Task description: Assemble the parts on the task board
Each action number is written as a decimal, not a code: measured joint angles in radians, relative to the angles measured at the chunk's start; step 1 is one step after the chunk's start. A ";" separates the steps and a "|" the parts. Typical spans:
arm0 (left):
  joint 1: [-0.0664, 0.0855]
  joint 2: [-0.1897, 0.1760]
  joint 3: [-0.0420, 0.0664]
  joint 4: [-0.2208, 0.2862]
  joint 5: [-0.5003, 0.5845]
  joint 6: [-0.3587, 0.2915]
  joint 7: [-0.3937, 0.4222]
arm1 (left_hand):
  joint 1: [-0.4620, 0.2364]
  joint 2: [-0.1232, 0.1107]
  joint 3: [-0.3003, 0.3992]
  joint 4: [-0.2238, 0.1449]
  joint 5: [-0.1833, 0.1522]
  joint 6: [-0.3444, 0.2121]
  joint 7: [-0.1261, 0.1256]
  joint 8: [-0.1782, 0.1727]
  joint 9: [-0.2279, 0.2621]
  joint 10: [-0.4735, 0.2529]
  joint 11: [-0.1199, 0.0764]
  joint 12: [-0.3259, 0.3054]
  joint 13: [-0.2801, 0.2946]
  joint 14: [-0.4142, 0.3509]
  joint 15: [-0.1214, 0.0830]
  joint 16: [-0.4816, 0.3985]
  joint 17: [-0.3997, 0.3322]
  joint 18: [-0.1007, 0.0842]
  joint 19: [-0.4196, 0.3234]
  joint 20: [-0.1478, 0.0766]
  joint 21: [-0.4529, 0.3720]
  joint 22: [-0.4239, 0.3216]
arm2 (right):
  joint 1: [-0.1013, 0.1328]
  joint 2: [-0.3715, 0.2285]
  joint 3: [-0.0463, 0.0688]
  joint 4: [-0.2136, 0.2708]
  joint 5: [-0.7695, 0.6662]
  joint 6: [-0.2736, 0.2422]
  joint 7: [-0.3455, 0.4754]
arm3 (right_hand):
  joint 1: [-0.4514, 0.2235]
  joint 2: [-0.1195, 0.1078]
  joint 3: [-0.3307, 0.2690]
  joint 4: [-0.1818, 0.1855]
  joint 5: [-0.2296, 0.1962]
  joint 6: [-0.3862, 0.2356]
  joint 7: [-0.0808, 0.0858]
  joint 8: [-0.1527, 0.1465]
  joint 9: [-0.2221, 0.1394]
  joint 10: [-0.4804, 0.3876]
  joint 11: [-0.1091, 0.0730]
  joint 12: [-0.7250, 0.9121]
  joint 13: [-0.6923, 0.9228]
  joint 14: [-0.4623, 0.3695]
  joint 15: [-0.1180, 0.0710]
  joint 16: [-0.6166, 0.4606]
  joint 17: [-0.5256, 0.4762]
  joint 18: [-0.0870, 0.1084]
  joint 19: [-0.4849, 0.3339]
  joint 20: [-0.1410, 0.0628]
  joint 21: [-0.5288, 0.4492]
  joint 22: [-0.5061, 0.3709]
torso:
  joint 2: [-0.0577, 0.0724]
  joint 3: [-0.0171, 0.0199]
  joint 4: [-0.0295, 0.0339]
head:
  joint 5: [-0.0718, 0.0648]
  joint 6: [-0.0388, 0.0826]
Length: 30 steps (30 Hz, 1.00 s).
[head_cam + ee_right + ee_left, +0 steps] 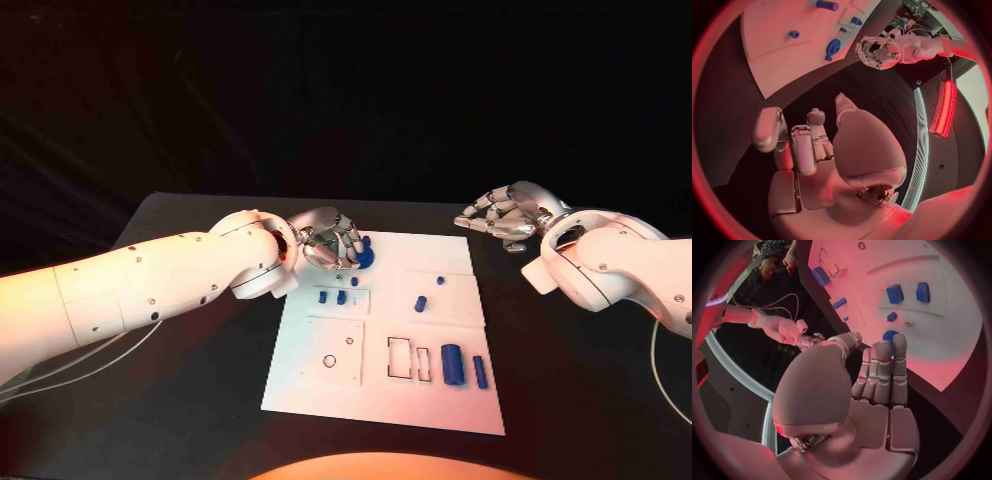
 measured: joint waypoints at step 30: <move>-0.005 0.119 -0.020 -0.145 -0.435 0.107 0.064 | -0.010 -0.020 -0.050 -0.016 -0.004 0.096 0.008 -0.075 -0.123 0.035 -0.006 -0.080 -0.117 0.047 -0.005 0.089 -0.021 0.000 0.020 -0.002 0.003 0.007 | -0.001 0.011 -0.004 -0.003 -0.035 -0.040 0.033 | 0.065 0.019 -0.018 0.004 0.000 0.026 0.000 0.004 -0.043 -0.028 0.003 -0.569 -0.544 0.000 -0.007 -0.148 -0.138 0.031 -0.042 -0.004 -0.281 -0.140 | 0.001 -0.0004 -0.0017 | -0.004 -0.007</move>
